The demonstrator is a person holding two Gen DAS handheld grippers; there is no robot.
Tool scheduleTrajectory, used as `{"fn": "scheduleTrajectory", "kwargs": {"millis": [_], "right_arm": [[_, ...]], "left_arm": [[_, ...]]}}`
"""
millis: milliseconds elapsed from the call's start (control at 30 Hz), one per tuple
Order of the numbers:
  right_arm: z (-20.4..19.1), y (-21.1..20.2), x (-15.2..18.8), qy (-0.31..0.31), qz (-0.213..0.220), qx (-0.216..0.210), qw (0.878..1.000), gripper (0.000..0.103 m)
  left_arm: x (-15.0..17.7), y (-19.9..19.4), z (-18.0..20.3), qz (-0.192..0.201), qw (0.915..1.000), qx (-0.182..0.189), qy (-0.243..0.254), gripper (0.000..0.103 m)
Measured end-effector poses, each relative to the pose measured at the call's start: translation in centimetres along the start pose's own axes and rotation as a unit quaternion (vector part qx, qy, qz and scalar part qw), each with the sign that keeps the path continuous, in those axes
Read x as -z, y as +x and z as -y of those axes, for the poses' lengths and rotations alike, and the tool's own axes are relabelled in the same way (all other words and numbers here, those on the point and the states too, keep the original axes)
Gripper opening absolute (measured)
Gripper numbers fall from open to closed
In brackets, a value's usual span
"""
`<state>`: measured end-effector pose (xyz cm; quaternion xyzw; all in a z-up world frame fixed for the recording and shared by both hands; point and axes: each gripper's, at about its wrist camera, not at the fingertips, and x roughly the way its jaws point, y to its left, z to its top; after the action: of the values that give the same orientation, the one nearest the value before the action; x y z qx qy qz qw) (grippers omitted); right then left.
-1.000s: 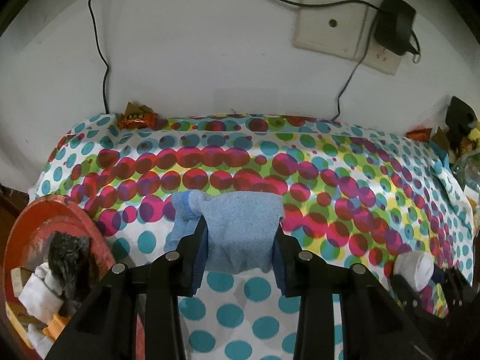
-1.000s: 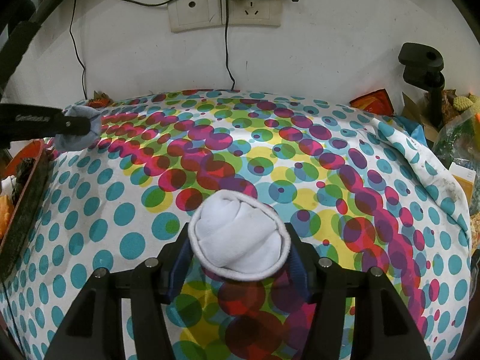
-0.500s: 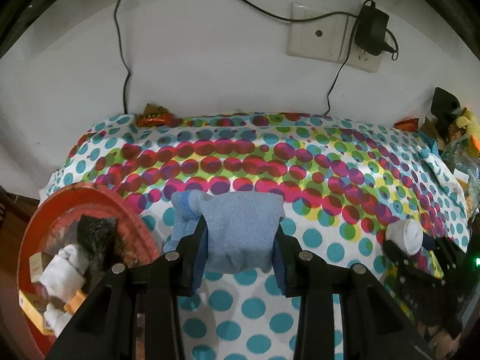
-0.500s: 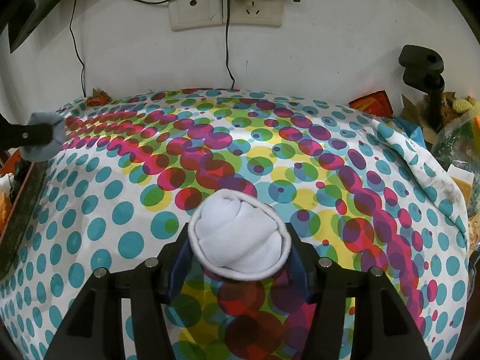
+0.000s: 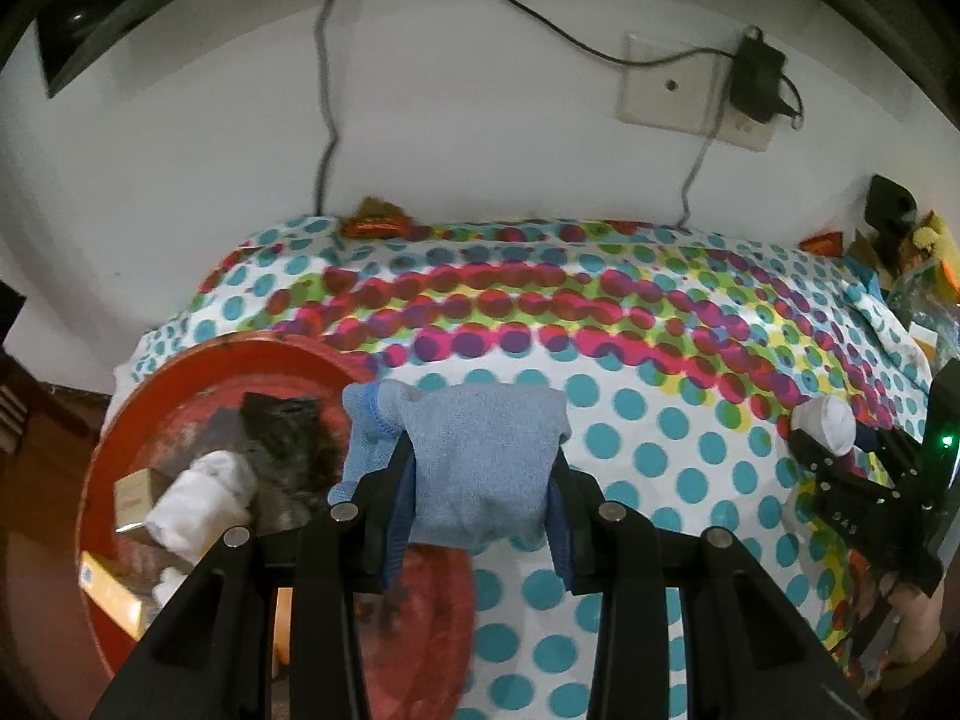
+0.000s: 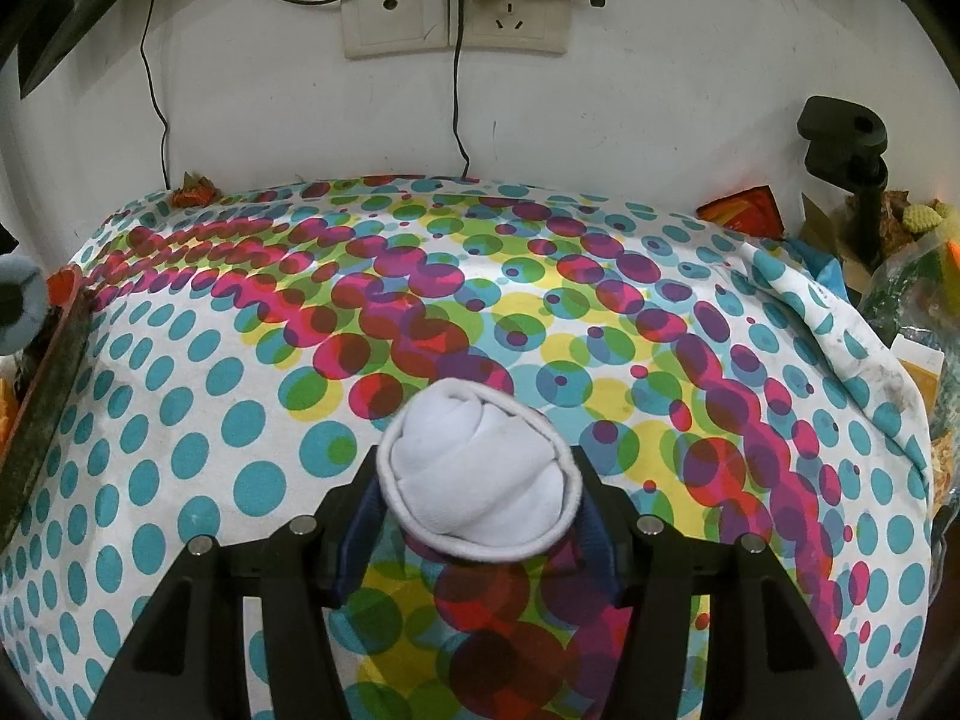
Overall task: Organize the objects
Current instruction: 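Carry the light blue sock in the left gripper over the red tray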
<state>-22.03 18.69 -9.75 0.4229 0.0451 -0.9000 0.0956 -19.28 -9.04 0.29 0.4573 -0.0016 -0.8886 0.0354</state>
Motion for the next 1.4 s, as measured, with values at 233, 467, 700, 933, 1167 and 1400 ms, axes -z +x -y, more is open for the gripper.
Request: {"fn": "scheduleTrajectory", "kwargs": {"millis": [233,467,700,933,1167,1400], "right_arm": [[-0.1,0.0,0.0,-0.001,0.0,0.001,1.0,0.059],[-0.1,0.1,0.0,-0.004,-0.001,0.006,1.0,0.059],[-0.3,0.2,0.0,-0.013,-0.003,0.015,1.0,0.059],[-0.3,0.1,-0.1,-0.014,-0.003,0.017,1.0,0.059],[-0.5,0.2,-0.1,-0.016,-0.004,0.021,1.0,0.059],[-0.6,0.3,-0.1,-0.019,-0.005,0.025,0.999,0.059]], "left_arm": [[0.9,-1.0,-3.9,0.0,0.9995,-0.015,-0.028,0.035],[1.7,-1.9,-8.4,0.006,0.9974,-0.04,-0.059,0.035],[2.6,-2.0,-13.2,0.006,0.9931,-0.069,-0.095,0.035],[3.9,-1.1,-17.5,-0.006,0.9867,-0.086,-0.138,0.035],[5.0,0.1,-19.9,-0.017,0.9817,-0.093,-0.165,0.035],[5.4,0.5,-20.4,-0.012,0.9822,-0.093,-0.163,0.041]]}}
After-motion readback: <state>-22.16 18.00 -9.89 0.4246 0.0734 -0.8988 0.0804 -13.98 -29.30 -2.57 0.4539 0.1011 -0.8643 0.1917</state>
